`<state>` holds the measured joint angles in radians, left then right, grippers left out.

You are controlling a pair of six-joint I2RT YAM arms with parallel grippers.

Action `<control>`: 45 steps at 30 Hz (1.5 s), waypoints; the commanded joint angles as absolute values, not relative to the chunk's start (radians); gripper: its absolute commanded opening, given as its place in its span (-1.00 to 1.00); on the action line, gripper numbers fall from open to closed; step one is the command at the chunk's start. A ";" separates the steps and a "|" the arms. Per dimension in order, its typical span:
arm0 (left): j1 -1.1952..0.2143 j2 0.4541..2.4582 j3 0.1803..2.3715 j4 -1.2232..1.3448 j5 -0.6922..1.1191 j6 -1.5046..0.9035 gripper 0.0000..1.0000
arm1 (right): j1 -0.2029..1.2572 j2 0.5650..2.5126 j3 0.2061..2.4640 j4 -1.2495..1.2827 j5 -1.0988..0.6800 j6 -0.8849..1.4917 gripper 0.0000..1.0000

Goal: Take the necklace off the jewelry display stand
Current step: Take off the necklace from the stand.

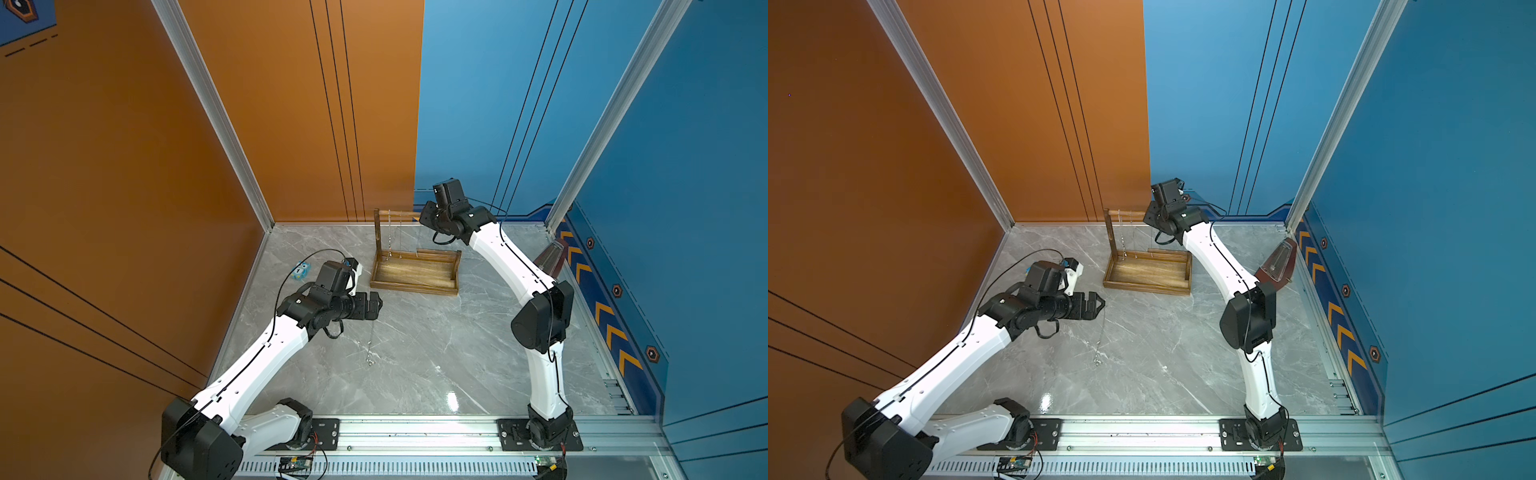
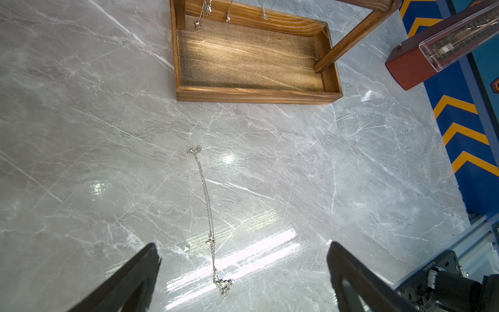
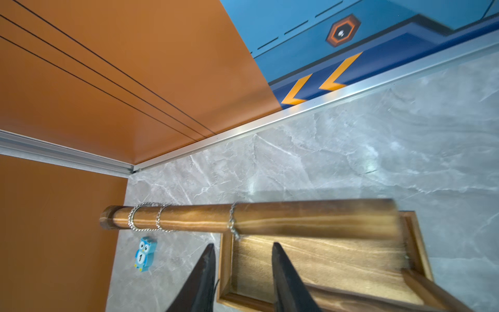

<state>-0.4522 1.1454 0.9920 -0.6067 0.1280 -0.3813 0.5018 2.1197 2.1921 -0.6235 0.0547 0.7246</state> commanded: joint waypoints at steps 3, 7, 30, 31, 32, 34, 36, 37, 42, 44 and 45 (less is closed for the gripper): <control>-0.459 1.148 0.975 -0.618 0.140 -0.362 0.97 | 0.533 2.097 2.142 -0.583 0.063 0.635 -0.18; -0.459 1.149 0.976 -0.618 0.144 -0.362 0.97 | 0.551 2.111 2.130 -0.583 0.150 0.581 -0.21; -0.463 1.157 0.976 -0.618 0.147 -0.360 0.97 | 0.568 2.187 2.132 -0.487 0.293 0.554 -0.57; -0.462 1.156 0.974 -0.618 0.148 -0.361 0.97 | 0.567 2.186 2.133 -0.485 0.293 0.553 -0.61; -0.463 1.156 0.976 -0.618 0.148 -0.360 0.97 | 0.568 2.186 2.132 -0.486 0.294 0.556 -0.67; -0.463 1.156 0.976 -0.618 0.147 -0.361 0.97 | 0.567 2.185 2.132 -0.483 0.291 0.559 -0.77; -0.463 1.157 0.976 -0.617 0.147 -0.360 0.97 | 0.567 2.182 2.132 -0.484 0.290 0.561 -0.83; -0.462 1.156 0.974 -0.618 0.147 -0.360 0.97 | 0.567 2.181 2.131 -0.485 0.290 0.560 -0.84; -0.465 1.155 0.975 -0.617 0.146 -0.360 0.97 | 0.560 2.161 2.111 -0.486 0.283 0.573 -0.97; -0.465 1.155 0.974 -0.618 0.147 -0.361 0.97 | 0.554 2.151 2.101 -0.487 0.272 0.582 -1.00; -0.464 1.154 0.975 -0.618 0.148 -0.360 0.97 | 0.552 2.146 2.096 -0.488 0.264 0.586 -1.00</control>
<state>-0.4530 1.1503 0.9882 -0.6067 0.1314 -0.3809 0.5610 2.1818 2.1162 -0.4919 0.2657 0.5682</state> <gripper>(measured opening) 0.985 0.047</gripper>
